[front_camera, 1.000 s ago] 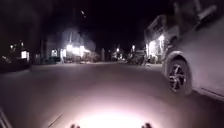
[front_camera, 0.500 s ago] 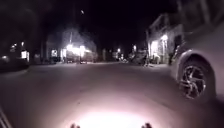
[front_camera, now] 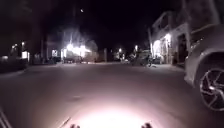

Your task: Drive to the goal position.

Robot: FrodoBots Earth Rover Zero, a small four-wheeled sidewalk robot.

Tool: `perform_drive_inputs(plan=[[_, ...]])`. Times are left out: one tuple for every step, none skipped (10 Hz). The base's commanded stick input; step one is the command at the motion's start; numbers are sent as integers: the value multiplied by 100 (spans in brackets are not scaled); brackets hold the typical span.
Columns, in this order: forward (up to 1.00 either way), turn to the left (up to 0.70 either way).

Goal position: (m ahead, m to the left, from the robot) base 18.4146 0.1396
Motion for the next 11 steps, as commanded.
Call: perform_drive_inputs(plan=[[85,0],[85,0],[85,0],[85,-10],[85,-34],[85,-34],[85,-34],[85,-34],[85,-28],[85,0],[85,0]])
